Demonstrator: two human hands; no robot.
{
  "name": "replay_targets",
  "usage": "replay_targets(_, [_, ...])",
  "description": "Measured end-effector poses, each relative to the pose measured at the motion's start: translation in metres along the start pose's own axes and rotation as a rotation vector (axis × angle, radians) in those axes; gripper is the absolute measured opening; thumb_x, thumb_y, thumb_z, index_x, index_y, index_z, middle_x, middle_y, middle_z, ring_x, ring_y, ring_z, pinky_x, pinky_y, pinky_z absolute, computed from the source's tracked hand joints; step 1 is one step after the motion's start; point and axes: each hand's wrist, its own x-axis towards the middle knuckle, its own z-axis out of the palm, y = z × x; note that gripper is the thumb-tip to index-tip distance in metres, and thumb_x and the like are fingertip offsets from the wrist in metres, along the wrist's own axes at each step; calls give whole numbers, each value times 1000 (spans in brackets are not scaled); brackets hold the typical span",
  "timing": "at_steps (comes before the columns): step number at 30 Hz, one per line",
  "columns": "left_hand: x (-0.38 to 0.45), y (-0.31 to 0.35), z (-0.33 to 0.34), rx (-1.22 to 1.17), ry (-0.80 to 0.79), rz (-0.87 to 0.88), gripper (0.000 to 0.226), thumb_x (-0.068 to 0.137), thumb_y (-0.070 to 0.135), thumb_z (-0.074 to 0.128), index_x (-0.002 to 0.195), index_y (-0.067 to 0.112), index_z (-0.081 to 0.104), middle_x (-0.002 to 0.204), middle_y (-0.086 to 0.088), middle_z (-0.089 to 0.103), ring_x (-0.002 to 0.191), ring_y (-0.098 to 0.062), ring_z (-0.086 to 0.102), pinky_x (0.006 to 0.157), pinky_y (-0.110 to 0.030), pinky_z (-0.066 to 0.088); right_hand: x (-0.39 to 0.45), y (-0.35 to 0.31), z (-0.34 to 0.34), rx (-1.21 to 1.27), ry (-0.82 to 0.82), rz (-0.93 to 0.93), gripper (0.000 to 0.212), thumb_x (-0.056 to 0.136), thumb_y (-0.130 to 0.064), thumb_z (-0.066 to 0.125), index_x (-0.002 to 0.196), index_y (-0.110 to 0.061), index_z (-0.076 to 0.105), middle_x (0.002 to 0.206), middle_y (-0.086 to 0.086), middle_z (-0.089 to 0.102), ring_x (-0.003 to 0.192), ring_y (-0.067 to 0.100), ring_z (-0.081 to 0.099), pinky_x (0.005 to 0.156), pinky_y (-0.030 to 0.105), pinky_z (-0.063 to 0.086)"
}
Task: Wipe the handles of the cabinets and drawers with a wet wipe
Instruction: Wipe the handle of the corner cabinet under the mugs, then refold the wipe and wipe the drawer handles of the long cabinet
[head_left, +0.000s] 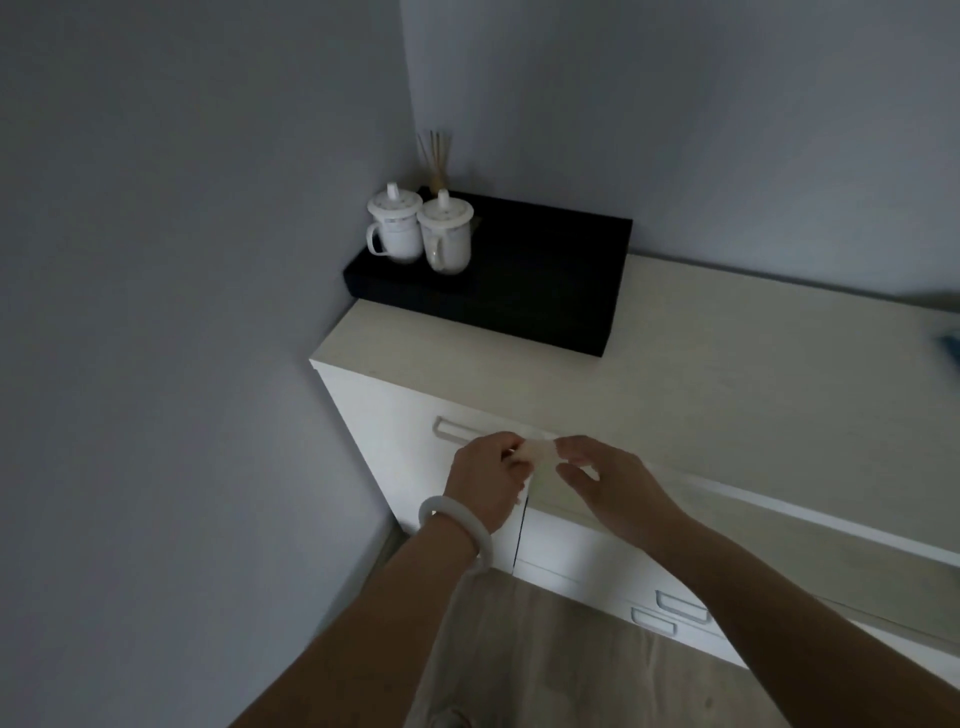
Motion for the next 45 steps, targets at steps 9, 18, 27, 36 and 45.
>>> replay_targets(9, [-61,25,32,123,97,22,17,92,12,57,103,8,70,93,-8,70,86,-23,65,80,-40,56,-47,6,-15,170,-33,-76,27,94,-29,59,121,-25,62,97,-13,66,87,-2,59,83,15,46])
replay_targets(18, [-151,35,64,167,268,-78,15,92,17,61,103,13,71,96,-1,71,78,-9,59,68,-9,44,-113,16,-15,351,-120,-233,11,84,-29,72,92,-22,68,77,-5,70,70,11,68,73,37,59])
replay_targets(27, [-238,22,77,95,426,-218,16,90,20,64,104,19,72,87,5,71,72,-3,59,63,-5,40,-172,11,5,317,-251,-321,11,83,-35,73,80,-28,65,70,-5,69,65,14,67,74,44,57])
replay_targets(36, [-283,11,66,95,489,-275,18,90,20,64,105,14,72,89,-1,72,78,-12,63,81,-26,53,-201,-9,31,354,-342,-338,18,81,-39,73,82,-22,67,72,-2,70,69,19,68,76,45,56])
replay_targets(45, [-325,-6,49,54,501,-309,16,89,20,65,104,15,72,86,3,69,72,-4,60,63,-5,45,-225,-31,63,306,-389,-378,18,82,-35,73,84,-18,68,62,-12,65,56,-1,57,55,11,42])
